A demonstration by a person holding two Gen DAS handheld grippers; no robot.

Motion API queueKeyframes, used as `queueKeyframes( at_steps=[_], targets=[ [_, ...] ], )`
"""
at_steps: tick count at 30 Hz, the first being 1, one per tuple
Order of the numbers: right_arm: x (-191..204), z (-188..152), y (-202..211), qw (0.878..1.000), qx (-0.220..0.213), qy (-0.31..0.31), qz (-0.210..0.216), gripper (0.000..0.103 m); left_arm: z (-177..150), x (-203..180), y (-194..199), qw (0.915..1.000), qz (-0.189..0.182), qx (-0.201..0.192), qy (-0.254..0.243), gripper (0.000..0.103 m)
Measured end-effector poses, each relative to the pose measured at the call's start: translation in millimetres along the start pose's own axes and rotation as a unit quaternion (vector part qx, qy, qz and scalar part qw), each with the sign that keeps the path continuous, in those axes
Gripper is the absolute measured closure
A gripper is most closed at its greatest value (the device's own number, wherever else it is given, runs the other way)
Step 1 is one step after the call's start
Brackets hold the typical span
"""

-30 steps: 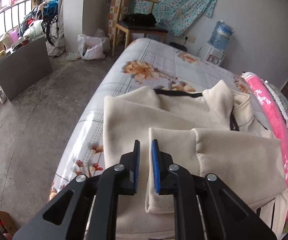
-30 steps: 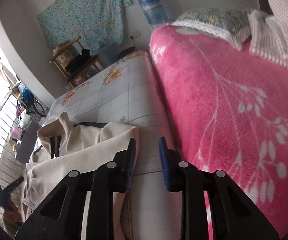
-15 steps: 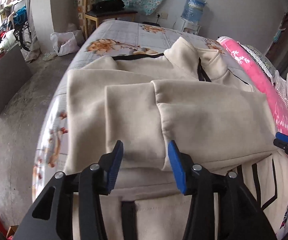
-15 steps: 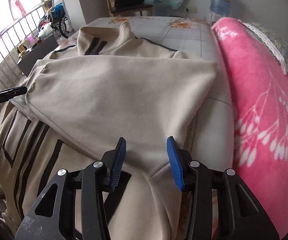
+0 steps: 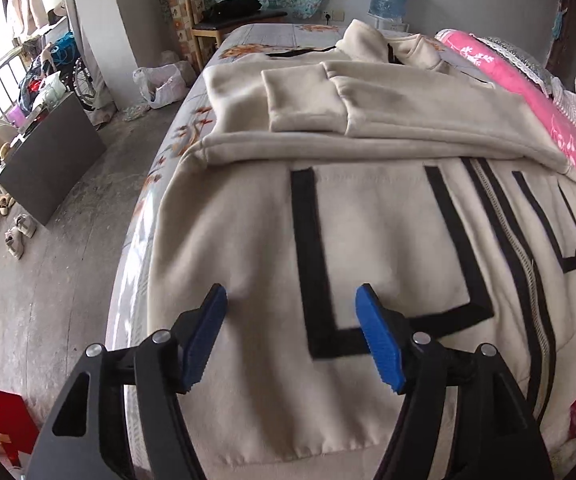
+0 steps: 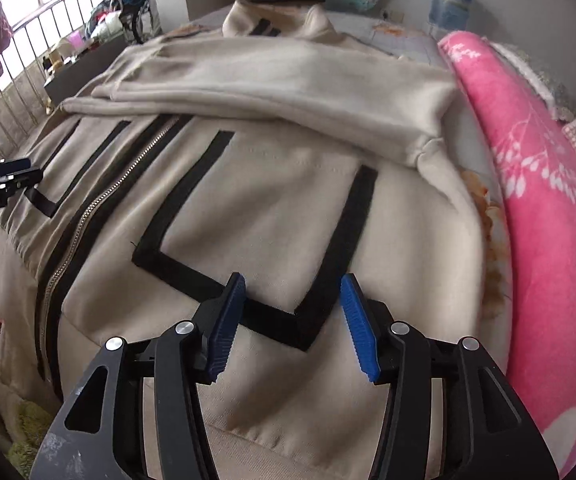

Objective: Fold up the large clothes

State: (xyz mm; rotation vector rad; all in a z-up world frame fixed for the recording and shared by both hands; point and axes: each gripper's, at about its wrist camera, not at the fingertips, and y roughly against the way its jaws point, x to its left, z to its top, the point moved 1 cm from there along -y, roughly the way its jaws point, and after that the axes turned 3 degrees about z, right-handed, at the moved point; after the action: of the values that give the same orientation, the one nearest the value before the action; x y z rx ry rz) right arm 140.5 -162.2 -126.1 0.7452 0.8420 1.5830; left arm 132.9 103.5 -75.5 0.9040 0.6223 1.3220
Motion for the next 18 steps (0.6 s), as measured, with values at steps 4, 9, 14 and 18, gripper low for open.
queueKeyframes(
  at_steps=[4,9,14,18],
  targets=[
    [6,-11,20,1.000,-0.001,-0.021,-0.003,0.043,-28,15,25,0.9994,0.003,-0.018,0.031,0.037],
    [31,-27,35,1.000,-0.018,-0.004,0.007,0.028,-62,30,53,0.9979,0.031,-0.038,0.042,0.036],
    [46,-36,24,1.000,-0.012,-0.008,0.020,0.027,-98,44,69,0.9964,0.013,-0.051,0.065,0.036],
    [55,-39,19,1.000,-0.010,-0.007,0.018,0.027,-120,54,72,0.9953,-0.004,-0.050,0.083,0.036]
  ],
)
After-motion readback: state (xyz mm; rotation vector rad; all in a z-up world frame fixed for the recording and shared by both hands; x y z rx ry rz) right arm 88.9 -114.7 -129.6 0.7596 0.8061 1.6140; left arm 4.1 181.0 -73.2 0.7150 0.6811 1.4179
